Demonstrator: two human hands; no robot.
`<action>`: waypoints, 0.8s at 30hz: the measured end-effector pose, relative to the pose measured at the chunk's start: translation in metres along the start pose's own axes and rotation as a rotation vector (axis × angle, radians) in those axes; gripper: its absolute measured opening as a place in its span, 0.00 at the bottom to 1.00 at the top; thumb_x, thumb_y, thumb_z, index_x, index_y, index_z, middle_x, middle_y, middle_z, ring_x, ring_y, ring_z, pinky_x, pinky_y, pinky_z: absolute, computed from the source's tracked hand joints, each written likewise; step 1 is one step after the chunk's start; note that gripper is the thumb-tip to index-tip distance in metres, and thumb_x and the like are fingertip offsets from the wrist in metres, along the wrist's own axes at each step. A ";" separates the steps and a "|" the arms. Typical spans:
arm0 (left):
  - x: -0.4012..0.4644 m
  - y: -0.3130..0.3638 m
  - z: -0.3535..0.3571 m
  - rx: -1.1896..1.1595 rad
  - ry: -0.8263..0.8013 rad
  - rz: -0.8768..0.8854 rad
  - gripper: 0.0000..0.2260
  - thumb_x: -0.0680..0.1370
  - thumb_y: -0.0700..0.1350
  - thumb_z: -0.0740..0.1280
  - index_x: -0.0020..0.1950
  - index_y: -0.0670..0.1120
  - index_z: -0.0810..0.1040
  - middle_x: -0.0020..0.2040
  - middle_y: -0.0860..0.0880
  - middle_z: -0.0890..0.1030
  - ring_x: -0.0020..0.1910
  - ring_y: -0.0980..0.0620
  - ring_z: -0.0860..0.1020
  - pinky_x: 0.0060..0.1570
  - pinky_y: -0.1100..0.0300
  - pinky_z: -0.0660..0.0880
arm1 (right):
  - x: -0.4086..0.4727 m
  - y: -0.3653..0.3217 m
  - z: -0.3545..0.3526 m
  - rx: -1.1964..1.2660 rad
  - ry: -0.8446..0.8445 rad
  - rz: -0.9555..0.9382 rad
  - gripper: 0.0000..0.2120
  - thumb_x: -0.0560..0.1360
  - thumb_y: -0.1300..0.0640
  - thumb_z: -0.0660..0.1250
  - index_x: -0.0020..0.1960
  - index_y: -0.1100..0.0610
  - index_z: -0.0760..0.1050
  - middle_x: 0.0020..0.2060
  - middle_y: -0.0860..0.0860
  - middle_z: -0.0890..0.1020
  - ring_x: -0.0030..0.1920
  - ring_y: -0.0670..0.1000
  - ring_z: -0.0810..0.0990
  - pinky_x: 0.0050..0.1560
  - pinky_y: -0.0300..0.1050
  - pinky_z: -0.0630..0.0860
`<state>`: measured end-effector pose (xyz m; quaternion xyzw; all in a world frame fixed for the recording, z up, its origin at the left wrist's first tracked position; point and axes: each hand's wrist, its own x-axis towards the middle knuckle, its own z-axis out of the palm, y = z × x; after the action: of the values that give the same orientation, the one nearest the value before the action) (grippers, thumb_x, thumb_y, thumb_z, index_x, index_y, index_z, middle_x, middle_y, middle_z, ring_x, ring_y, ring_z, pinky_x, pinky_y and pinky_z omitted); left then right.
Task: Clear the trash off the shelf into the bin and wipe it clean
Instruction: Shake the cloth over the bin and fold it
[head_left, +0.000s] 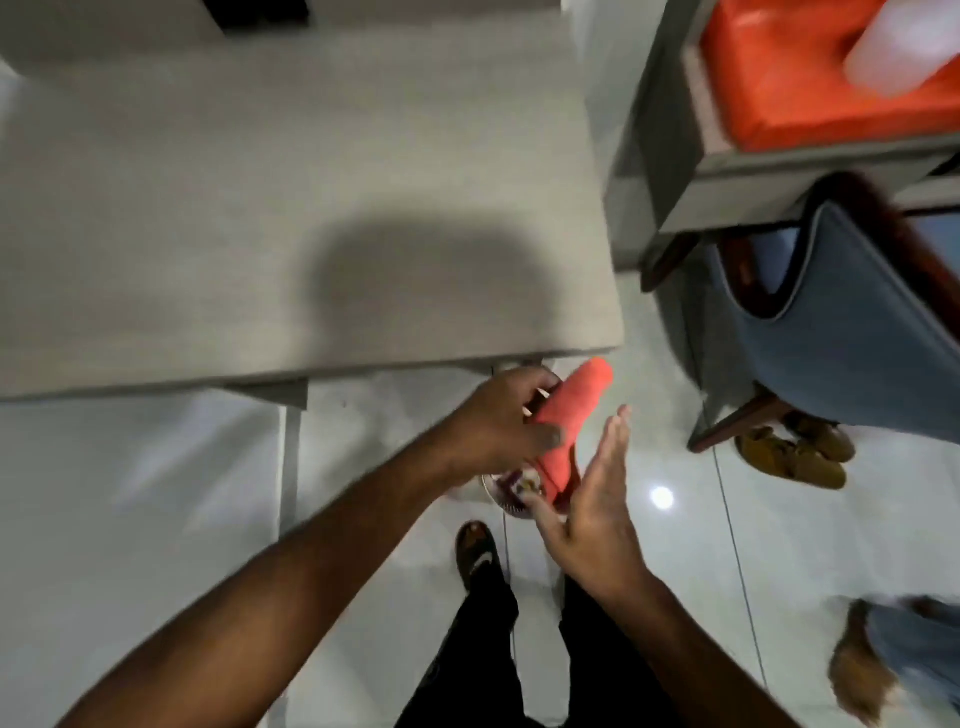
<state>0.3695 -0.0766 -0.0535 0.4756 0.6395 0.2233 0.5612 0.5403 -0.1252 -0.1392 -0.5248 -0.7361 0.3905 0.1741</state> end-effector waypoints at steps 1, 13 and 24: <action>-0.010 0.026 -0.011 0.068 -0.062 0.077 0.18 0.67 0.43 0.69 0.56 0.44 0.79 0.47 0.45 0.82 0.43 0.52 0.78 0.44 0.52 0.78 | -0.001 -0.016 -0.019 0.097 0.011 0.045 0.64 0.67 0.45 0.77 0.77 0.53 0.27 0.78 0.51 0.32 0.78 0.48 0.35 0.77 0.38 0.42; 0.005 0.266 -0.107 0.203 -0.312 0.315 0.12 0.80 0.31 0.65 0.63 0.35 0.75 0.48 0.42 0.78 0.45 0.48 0.76 0.39 0.59 0.76 | 0.078 -0.095 -0.192 1.015 -0.073 0.091 0.24 0.59 0.51 0.83 0.50 0.59 0.81 0.39 0.60 0.83 0.31 0.54 0.81 0.28 0.43 0.75; 0.230 0.330 -0.070 0.451 0.243 0.413 0.11 0.74 0.32 0.66 0.47 0.47 0.82 0.48 0.47 0.84 0.47 0.47 0.82 0.50 0.59 0.76 | 0.211 -0.018 -0.295 0.640 0.550 0.236 0.19 0.68 0.58 0.74 0.52 0.47 0.69 0.44 0.53 0.77 0.39 0.51 0.76 0.39 0.56 0.76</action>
<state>0.4411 0.2857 0.1193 0.6773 0.6252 0.2403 0.3042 0.6430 0.1798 0.0289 -0.6094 -0.4391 0.4620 0.4716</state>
